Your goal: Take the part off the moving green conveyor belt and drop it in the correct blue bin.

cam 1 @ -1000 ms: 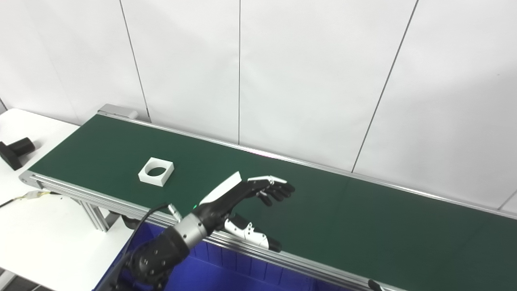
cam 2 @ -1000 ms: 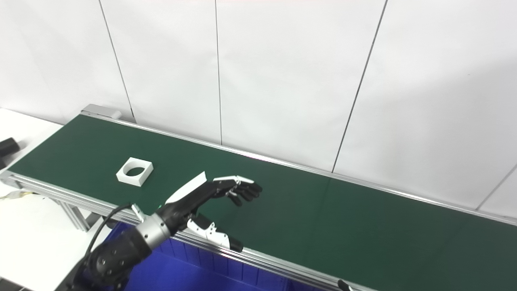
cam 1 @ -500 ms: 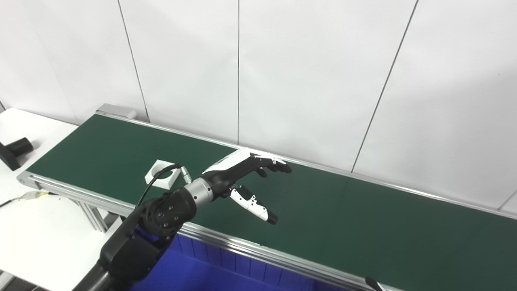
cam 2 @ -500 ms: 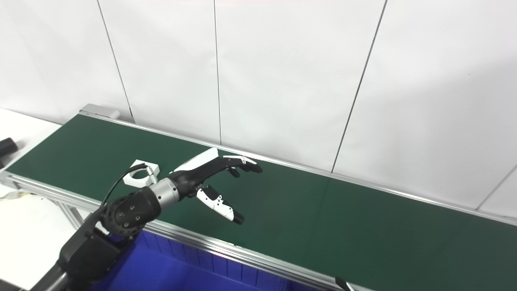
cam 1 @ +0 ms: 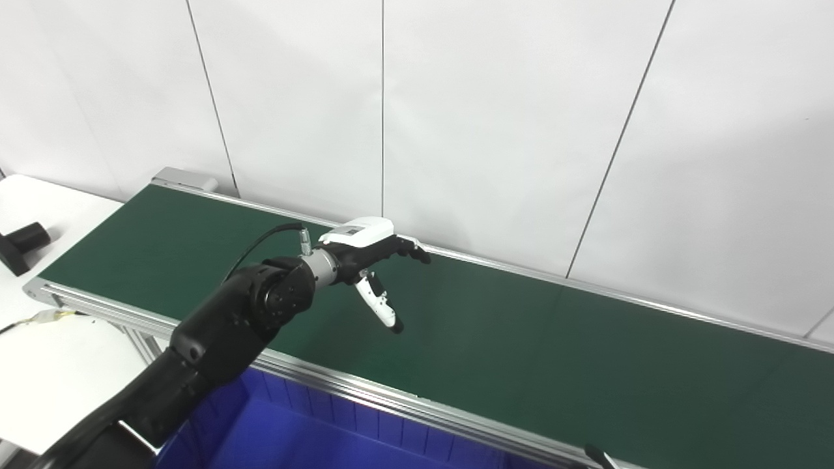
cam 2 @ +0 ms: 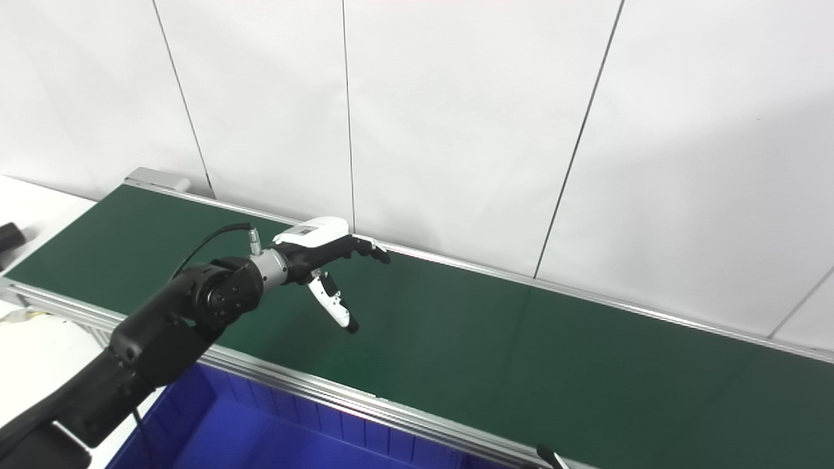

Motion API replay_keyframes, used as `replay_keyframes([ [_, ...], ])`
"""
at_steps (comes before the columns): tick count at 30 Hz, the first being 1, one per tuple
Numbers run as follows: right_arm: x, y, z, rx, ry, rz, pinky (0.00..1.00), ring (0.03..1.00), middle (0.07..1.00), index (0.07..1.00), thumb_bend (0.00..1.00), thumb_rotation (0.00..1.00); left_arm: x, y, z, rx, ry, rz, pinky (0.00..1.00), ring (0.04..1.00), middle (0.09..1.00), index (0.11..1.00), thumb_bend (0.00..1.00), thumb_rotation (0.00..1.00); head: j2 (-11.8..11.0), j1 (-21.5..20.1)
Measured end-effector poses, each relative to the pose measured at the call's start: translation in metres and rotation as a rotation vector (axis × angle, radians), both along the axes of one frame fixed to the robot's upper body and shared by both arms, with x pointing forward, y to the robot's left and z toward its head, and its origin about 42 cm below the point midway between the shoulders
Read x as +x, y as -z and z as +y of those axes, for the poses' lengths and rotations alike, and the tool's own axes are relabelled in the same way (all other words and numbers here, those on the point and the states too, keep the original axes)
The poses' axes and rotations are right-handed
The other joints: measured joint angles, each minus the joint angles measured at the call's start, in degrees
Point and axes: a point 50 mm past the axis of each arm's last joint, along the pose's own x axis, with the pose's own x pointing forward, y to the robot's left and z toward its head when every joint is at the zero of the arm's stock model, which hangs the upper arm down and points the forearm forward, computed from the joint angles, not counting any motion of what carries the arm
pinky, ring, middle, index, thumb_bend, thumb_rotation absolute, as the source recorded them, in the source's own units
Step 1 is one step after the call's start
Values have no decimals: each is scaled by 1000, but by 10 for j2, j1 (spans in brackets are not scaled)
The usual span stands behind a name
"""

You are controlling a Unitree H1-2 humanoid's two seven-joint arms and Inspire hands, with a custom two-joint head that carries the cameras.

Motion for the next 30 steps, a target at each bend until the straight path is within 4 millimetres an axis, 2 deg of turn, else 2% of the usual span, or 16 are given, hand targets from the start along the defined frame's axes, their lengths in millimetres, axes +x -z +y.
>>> replay_keyframes([
  [7,-1,1,1,-1,-2,2,671,741,785,884,133,0,10,7,14,91,1,7,746,818,834,792,926,199,1,-3],
  [11,-2,1,1,3,-1,5,680,747,791,891,130,0,10,9,15,139,12,8,775,841,850,807,924,201,1,-4],
  [17,-3,1,2,3,-2,5,656,728,775,879,127,0,16,11,22,231,13,21,784,842,852,813,941,164,1,-4],
  [21,-3,1,3,4,-3,3,662,737,781,882,127,0,20,13,34,270,-8,25,787,841,849,813,935,120,1,-4],
  [30,-3,0,4,8,-2,-1,669,739,784,886,127,0,22,20,46,337,-40,37,840,870,872,840,933,183,3,-5],
])
